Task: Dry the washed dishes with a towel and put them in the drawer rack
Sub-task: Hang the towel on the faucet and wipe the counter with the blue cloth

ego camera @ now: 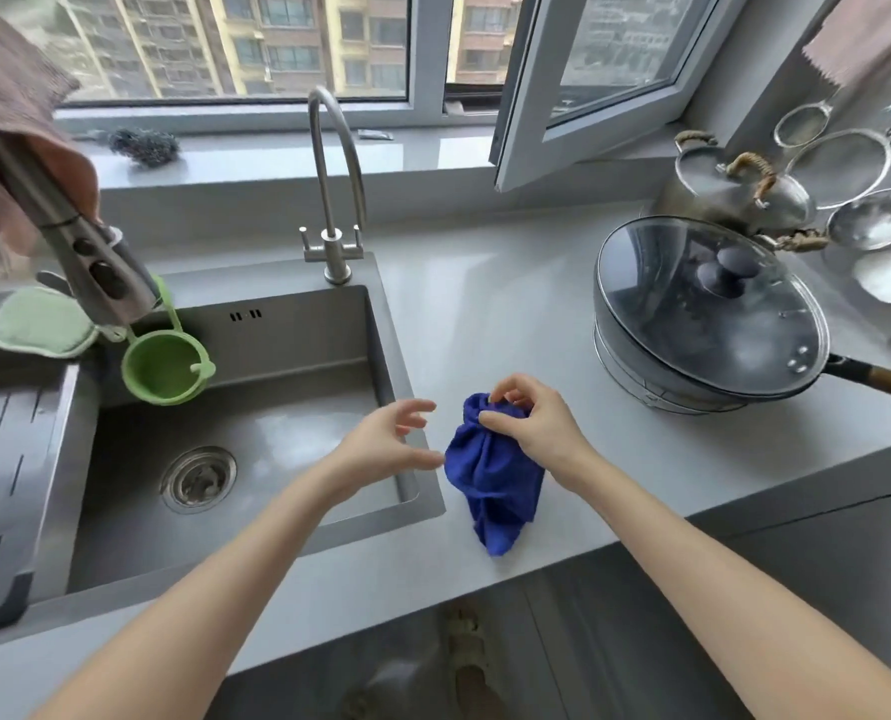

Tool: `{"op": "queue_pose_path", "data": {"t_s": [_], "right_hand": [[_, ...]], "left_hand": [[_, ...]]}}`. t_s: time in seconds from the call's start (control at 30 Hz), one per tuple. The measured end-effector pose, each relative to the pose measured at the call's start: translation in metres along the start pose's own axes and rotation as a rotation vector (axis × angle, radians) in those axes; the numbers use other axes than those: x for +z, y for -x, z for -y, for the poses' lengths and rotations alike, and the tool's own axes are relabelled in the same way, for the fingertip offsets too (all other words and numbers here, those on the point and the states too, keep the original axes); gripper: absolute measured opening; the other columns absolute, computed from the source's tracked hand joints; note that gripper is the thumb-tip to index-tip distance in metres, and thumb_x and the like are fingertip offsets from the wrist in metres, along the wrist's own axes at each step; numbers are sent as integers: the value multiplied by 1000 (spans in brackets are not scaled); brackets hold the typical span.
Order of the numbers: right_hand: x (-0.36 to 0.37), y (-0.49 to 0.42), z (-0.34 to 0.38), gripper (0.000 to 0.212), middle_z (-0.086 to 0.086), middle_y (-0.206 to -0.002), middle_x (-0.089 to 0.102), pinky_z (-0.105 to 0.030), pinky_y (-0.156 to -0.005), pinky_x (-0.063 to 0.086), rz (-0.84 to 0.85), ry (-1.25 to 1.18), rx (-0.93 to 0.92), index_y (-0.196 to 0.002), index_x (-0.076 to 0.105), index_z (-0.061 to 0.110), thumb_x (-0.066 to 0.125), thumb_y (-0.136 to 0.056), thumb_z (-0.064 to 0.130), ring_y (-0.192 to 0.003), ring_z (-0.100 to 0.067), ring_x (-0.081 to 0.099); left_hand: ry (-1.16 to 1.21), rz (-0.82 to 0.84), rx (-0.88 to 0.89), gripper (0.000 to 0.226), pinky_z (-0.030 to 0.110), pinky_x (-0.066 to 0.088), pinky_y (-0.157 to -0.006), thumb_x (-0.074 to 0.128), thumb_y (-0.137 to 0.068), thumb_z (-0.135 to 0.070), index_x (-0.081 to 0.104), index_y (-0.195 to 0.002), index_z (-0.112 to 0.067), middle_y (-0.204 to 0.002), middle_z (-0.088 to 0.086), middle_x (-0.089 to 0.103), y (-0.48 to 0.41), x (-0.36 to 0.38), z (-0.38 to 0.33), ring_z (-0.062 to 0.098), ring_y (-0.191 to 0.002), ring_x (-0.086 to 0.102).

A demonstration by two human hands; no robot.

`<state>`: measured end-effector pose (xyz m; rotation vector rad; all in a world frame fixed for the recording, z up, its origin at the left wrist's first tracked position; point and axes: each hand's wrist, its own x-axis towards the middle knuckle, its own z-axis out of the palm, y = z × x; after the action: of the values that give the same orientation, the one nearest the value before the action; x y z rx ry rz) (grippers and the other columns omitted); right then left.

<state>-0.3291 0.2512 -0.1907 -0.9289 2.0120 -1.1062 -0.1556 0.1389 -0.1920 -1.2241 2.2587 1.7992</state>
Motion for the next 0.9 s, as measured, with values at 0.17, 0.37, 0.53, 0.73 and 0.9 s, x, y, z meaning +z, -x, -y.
{"op": "queue_pose_path", "data": {"t_s": [0.17,0.37,0.53,0.73,0.9], "right_hand": [[-32,-2,23,23,-5,-73,48,-9,-60,40,67,-177,0,-106,65,16,67,-85,6,-68,-13,48],[-63,-4,9,48,-1,-102,58,-13,-65,44,307,160,194,-125,59,19,75,-79,20,-87,-10,59],[-65,-4,-18,20,4,-103,67,-25,-77,40,367,779,24,-100,72,25,66,-82,29,-97,-17,57],[-72,-8,-9,24,11,-121,57,-18,-90,42,310,208,44,-103,59,26,67,-80,28,-116,-6,51],[-79,-27,28,68,13,-136,50,-27,-102,36,467,-137,29,-139,40,31,70,-78,22,-132,-2,39]], "left_hand": [[97,189,1,28,21,48,-74,72,-80,-17,63,-105,-26,-95,0,70,-8,23,-21,12,-85,64],[22,30,-24,12,22,39,-61,58,-81,-1,62,-78,-11,-69,0,58,-24,20,-33,14,-67,51],[-47,74,23,6,23,42,-67,62,-82,-4,59,-88,-5,-76,2,60,-32,-10,-54,17,-72,56],[28,154,131,18,24,44,-68,56,-81,4,56,-81,-14,-76,1,60,-29,-26,-89,17,-74,56],[-308,395,327,24,20,42,-66,55,-72,-7,62,-73,-30,-71,-8,58,-18,-33,-156,9,-69,52]]}}
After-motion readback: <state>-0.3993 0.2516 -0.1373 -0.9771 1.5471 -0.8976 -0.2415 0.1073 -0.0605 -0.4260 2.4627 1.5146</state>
